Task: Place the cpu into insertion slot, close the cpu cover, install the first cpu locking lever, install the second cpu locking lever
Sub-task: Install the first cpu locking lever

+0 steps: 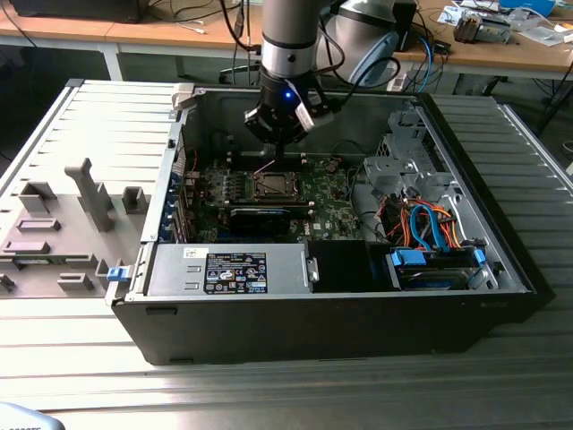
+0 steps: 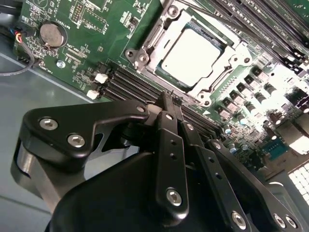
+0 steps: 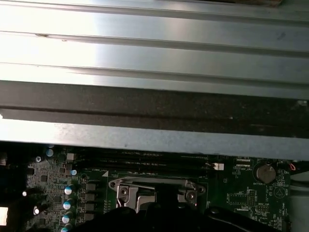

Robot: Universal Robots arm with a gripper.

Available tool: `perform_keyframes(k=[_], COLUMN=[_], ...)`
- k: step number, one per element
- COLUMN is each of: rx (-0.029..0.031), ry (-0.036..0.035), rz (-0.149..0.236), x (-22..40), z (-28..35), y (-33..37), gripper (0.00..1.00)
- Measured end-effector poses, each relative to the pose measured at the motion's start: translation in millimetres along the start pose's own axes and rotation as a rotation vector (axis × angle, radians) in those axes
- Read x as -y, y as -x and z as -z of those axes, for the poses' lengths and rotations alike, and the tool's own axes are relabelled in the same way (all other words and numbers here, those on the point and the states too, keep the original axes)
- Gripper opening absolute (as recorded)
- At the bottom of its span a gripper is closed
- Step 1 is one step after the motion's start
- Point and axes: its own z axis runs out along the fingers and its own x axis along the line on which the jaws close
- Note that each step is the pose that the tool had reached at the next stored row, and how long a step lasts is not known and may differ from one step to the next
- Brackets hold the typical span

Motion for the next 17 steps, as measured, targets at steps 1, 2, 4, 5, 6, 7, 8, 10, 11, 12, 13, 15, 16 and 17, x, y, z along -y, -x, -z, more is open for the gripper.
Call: perform_keyframes(k=[1,2,4,5,6,7,8,10,11,12,13,15,16,17], rx=[0.0001,0.0002,0.0003,0.0009,0.0013,0.0013,0.0014,0.0013,0.0012,0.0012,0.0013,0.0013,0.0014,0.0014], ry=[0.0001,0.0003,0.0001,0.0001,0.0002,0.0003,0.0007,0.0012,0.0012,0.0012,0.0013,0.0014,0.0014,0.0015], rz=[0.000,0.000,0.000,0.001,0.000,0.000,0.001,0.001,0.001,0.000,0.000,0.000,0.000,0.000], x=[-0.2,-0.3,-0.6,-1.1,-1.4,-1.7,-1.9,-2.1,-2.3,-3.7,-4.6,-6.5,-7.4,-8.1], z=[-0.2,-0.4,-0.5,-0.5,-0.6,-0.9,-1.1,-1.8,-2.3,-4.4,-5.7,-8.5,-9.9,-11.1], y=[-1.4,-2.6,-7.9,-15.1,-19.2,-22.2,-23.8,-25.0,-25.0,-24.9,-24.7,-24.3,-24.2,-24.0], gripper=[0.11,0.11,0.11,0.11,0.11,0.11,0.11,0.11,0.11,0.11,0.11,0.11,0.11,0.11])
